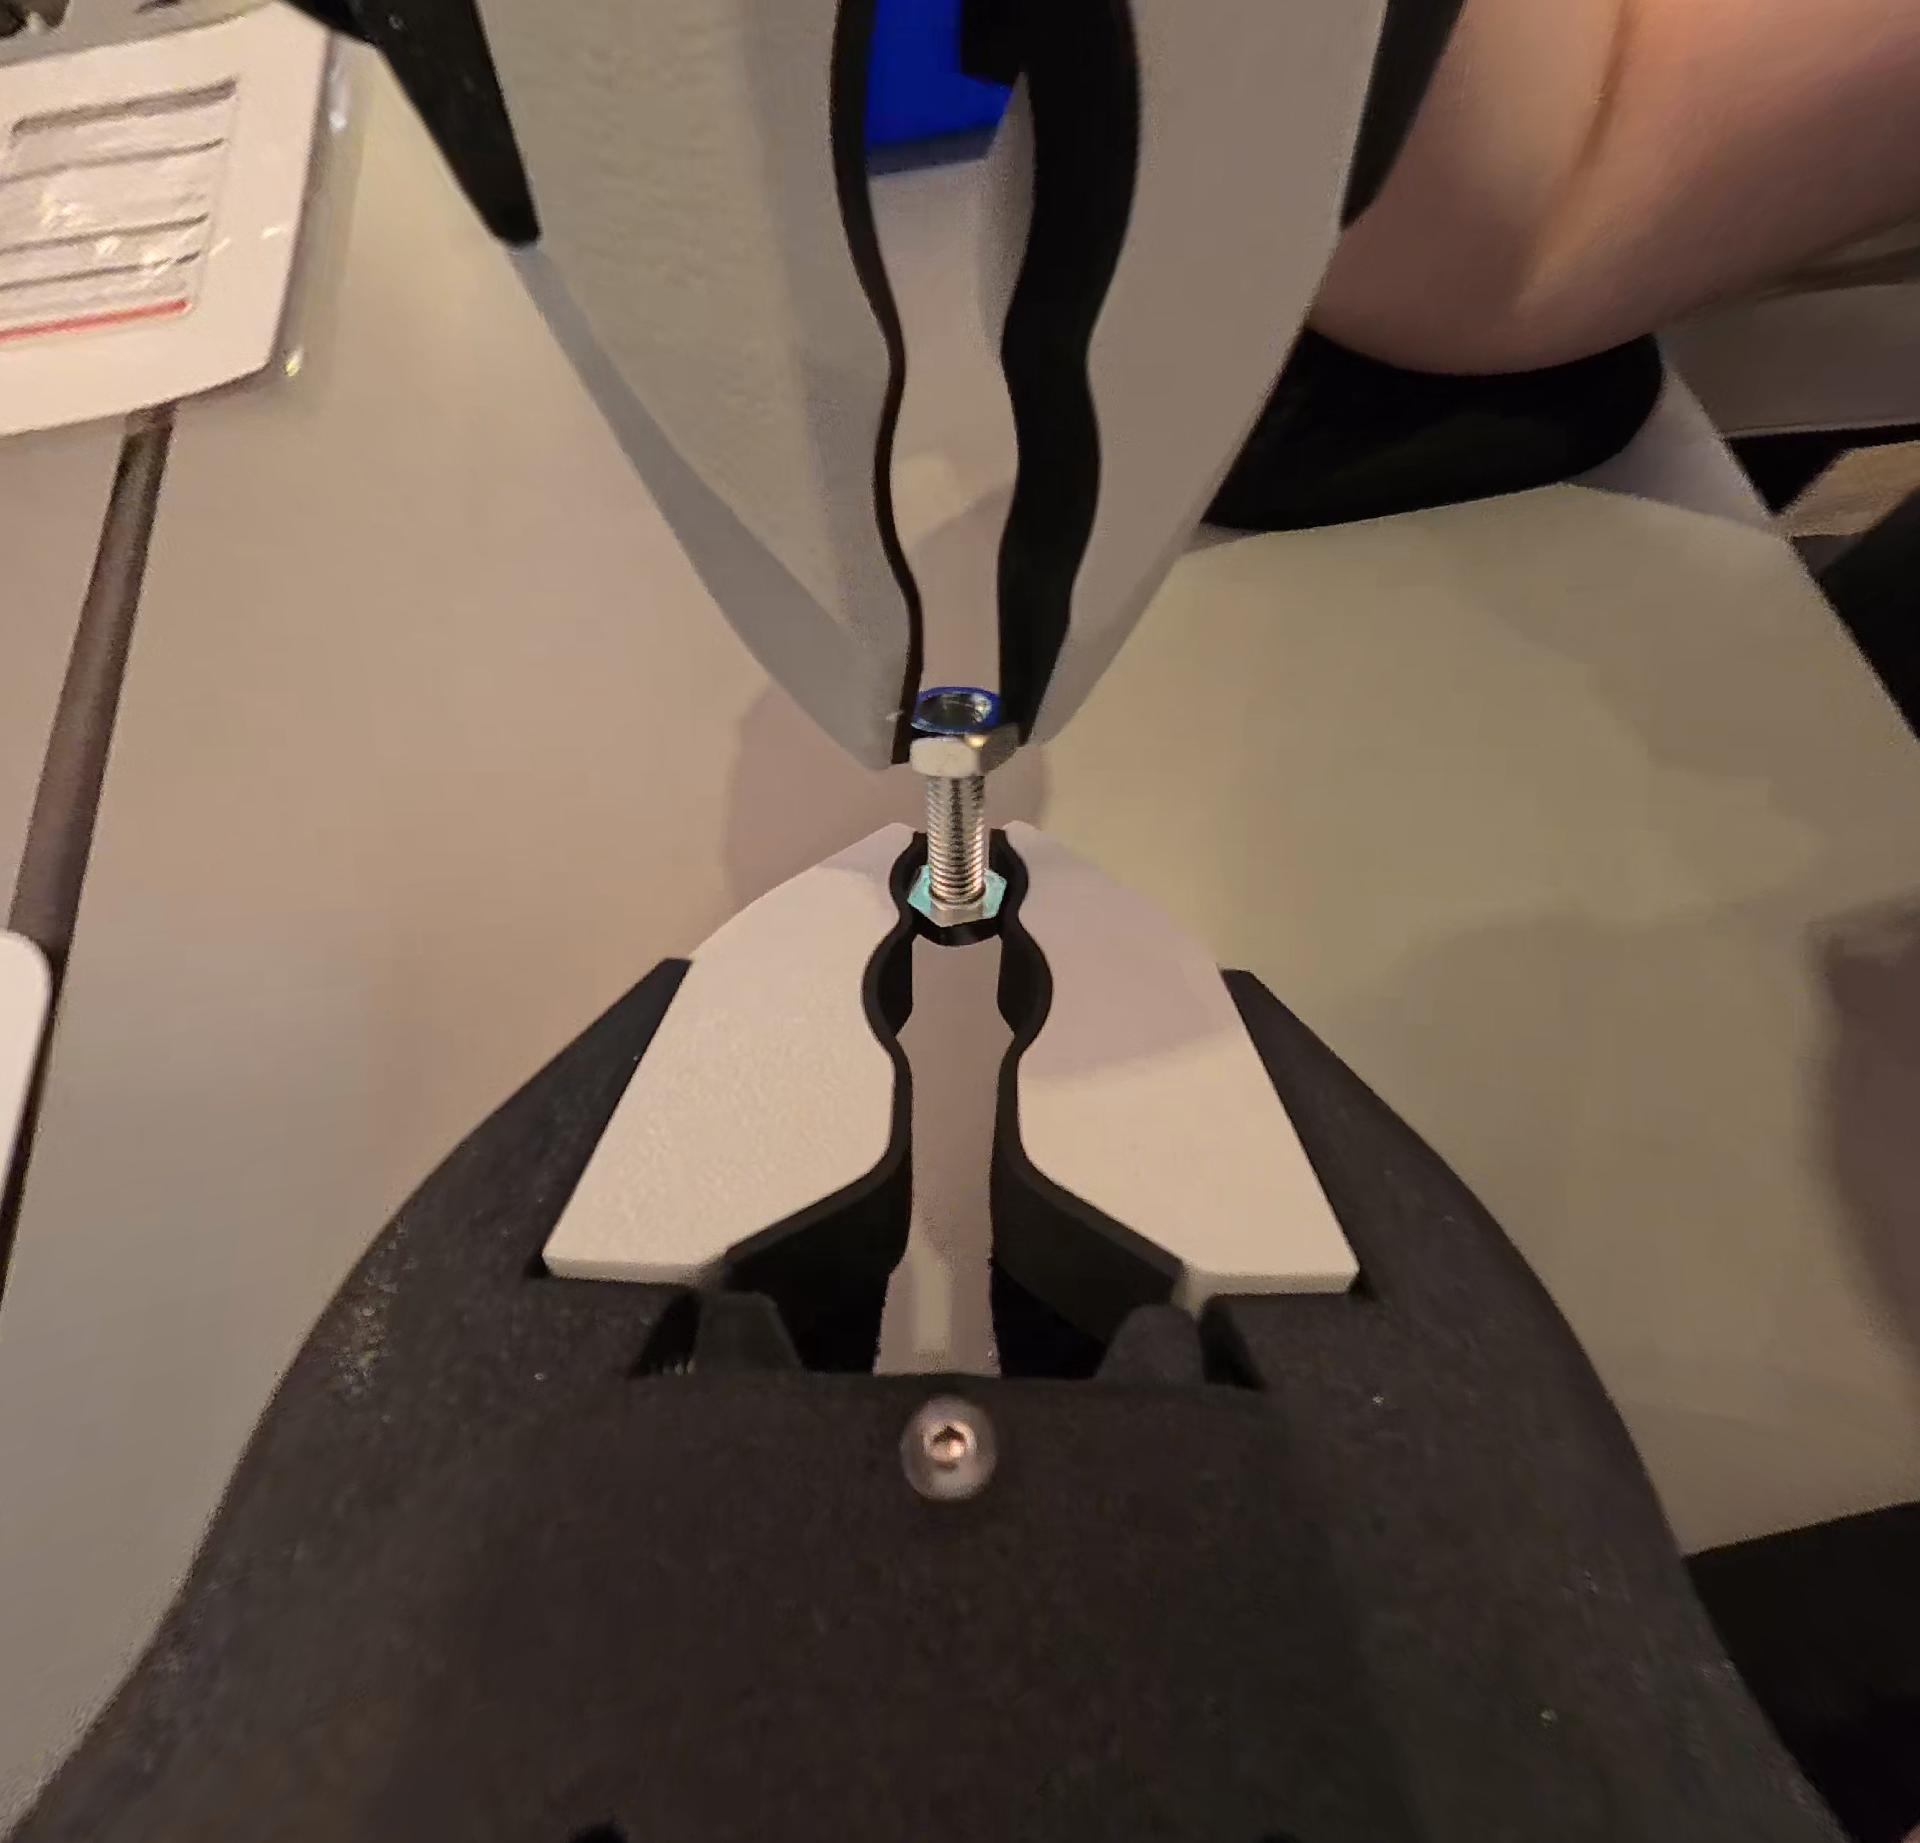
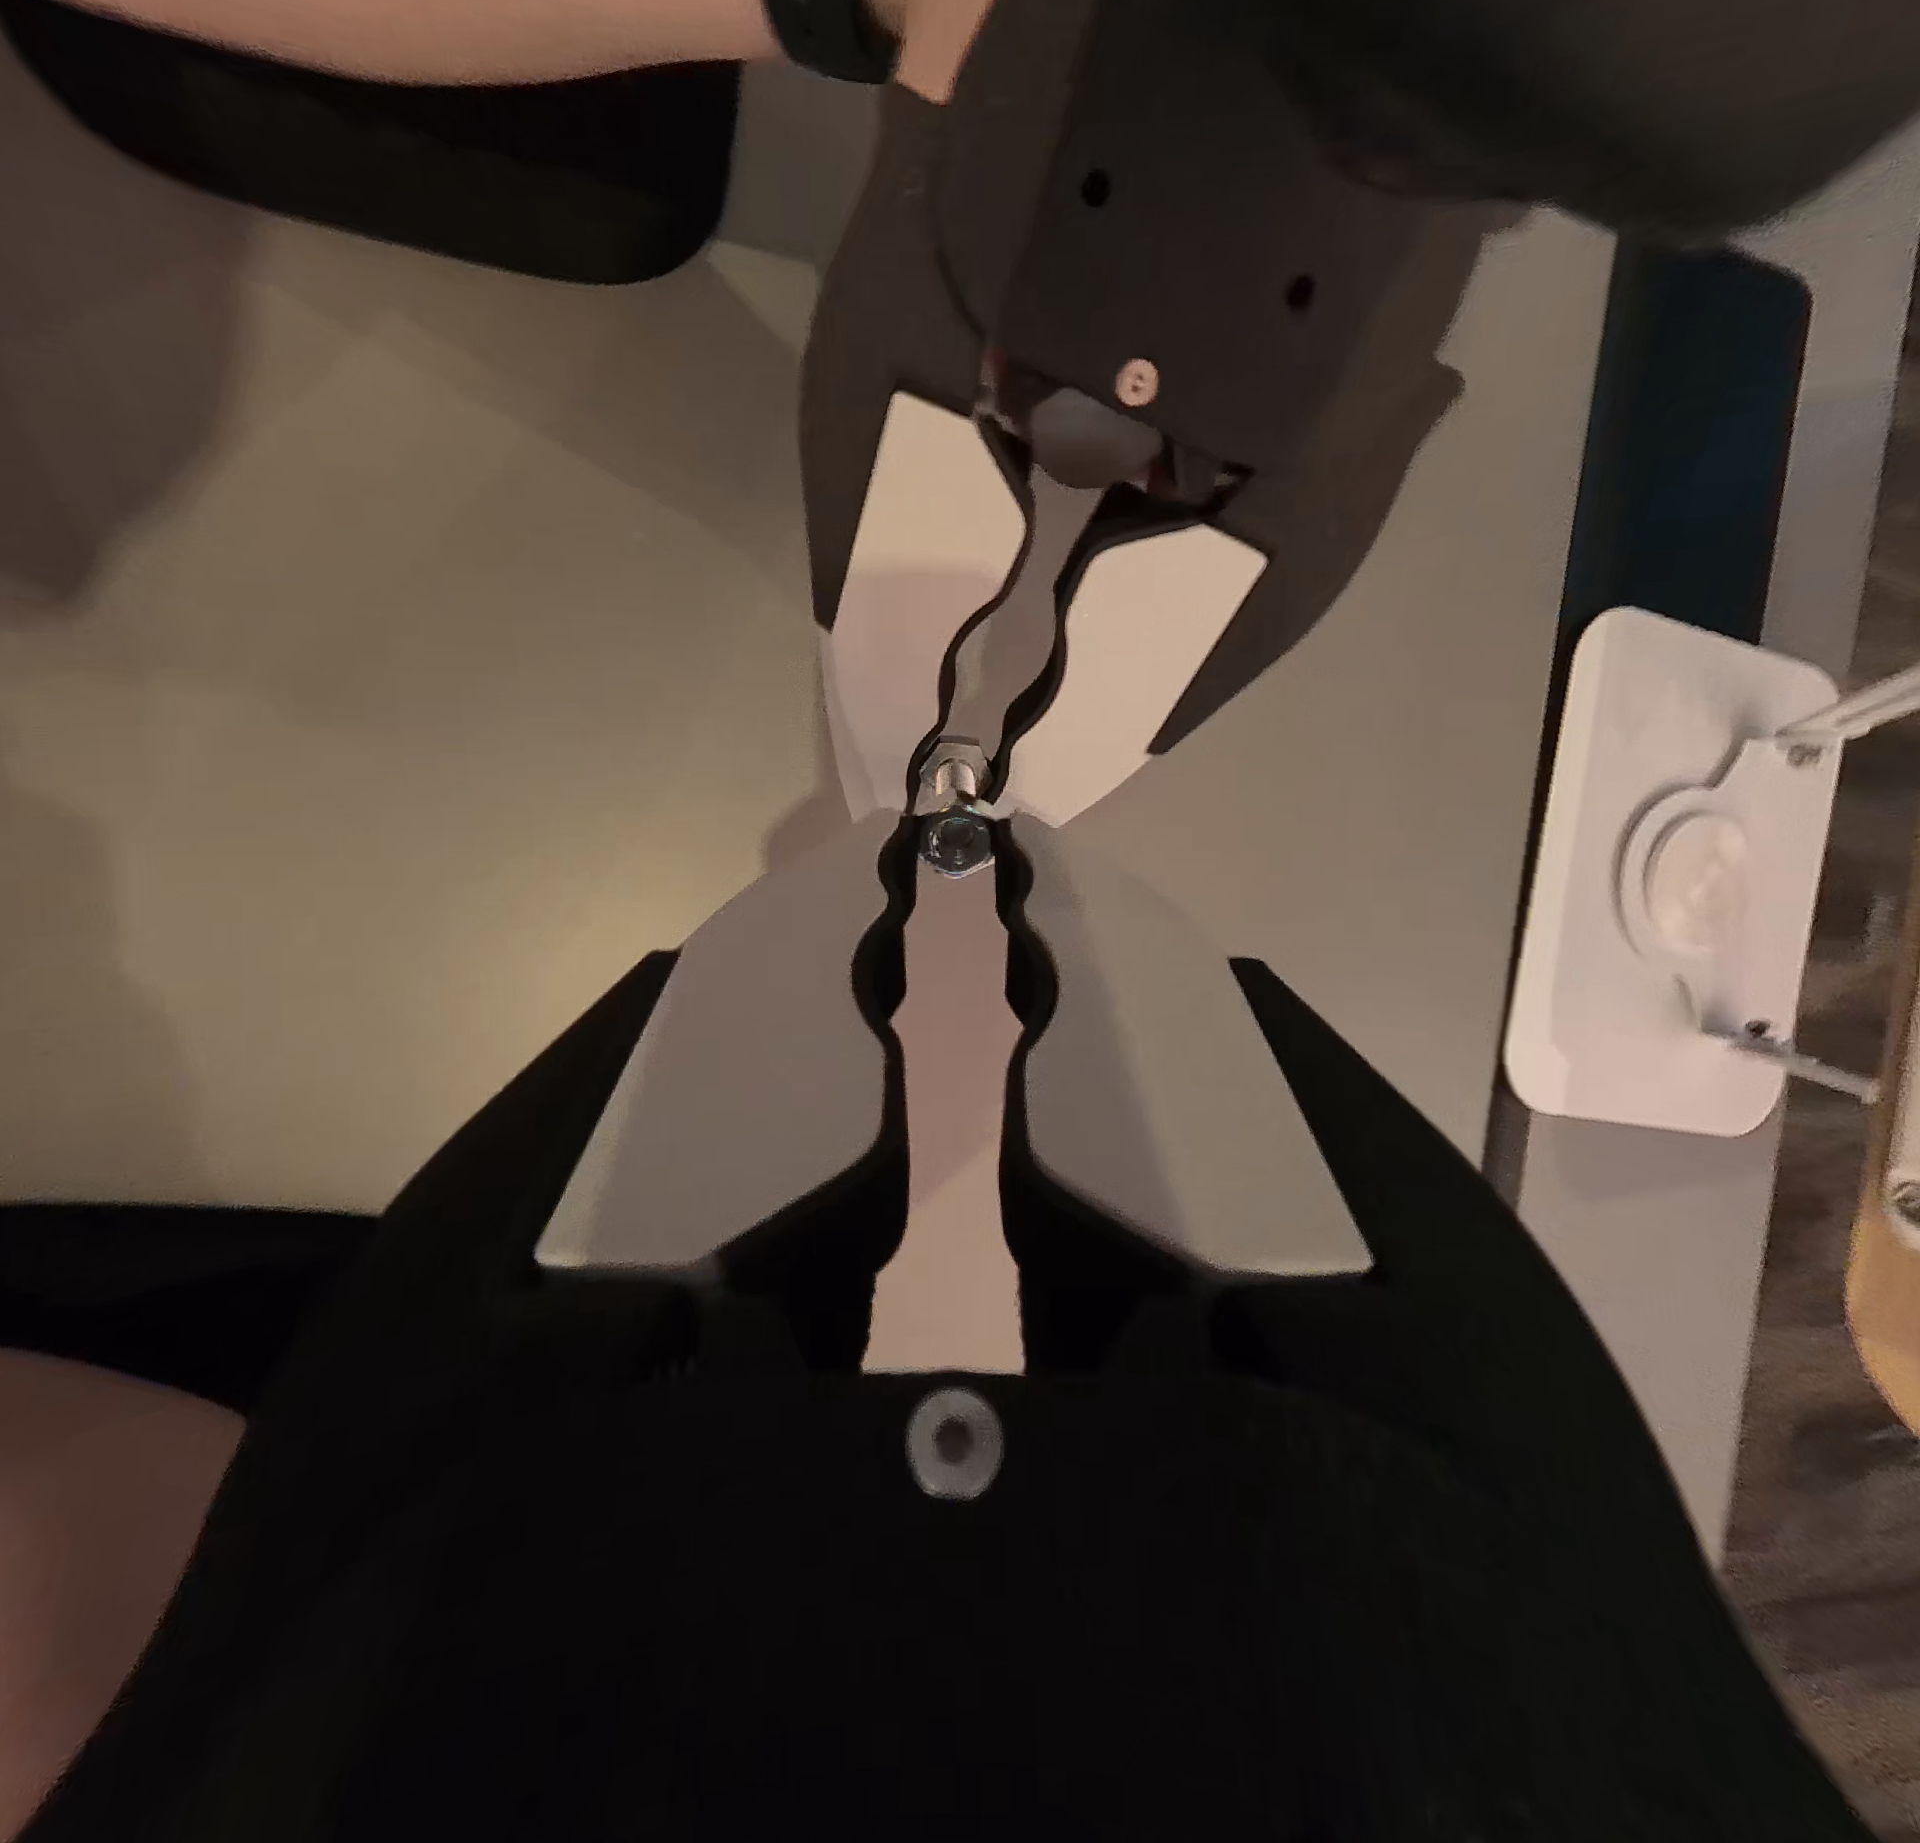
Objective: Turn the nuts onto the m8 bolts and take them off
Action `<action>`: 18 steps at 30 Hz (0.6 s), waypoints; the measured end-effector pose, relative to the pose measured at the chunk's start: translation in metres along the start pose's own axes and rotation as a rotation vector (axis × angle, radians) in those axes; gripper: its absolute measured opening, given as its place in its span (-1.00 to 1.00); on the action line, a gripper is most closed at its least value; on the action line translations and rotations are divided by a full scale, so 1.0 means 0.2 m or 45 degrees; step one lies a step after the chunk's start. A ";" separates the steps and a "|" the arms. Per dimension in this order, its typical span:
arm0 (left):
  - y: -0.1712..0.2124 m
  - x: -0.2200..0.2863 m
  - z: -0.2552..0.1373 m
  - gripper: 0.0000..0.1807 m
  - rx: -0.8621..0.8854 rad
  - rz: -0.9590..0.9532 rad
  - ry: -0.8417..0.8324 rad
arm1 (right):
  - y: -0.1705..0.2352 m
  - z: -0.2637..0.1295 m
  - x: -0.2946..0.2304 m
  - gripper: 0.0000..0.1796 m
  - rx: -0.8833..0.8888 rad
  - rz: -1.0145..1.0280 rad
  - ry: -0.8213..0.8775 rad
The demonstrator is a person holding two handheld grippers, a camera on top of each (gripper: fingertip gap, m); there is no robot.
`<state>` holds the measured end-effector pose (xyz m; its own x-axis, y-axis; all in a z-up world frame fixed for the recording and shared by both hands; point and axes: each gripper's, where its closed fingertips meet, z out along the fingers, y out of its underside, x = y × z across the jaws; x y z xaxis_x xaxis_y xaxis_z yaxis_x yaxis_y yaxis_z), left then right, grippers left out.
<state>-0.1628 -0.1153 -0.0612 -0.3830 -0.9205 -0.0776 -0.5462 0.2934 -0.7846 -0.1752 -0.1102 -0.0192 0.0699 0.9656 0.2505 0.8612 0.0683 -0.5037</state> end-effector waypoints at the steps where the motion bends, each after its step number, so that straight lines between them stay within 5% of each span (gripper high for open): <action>1: 0.01 -0.03 0.00 -0.88 -0.013 -0.022 -0.033 | 0.01 0.01 0.03 -0.85 0.002 0.047 0.007; 18: 0.21 -0.42 -0.11 -0.88 -0.273 -0.203 -0.626 | 0.05 0.16 0.37 -0.85 0.262 0.754 0.008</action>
<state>-0.1699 -0.0194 -0.0748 0.0812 -0.9547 -0.2863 -0.7278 0.1395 -0.6714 -0.1774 -0.0298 -0.0327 0.5090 0.8530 -0.1154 0.5608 -0.4303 -0.7074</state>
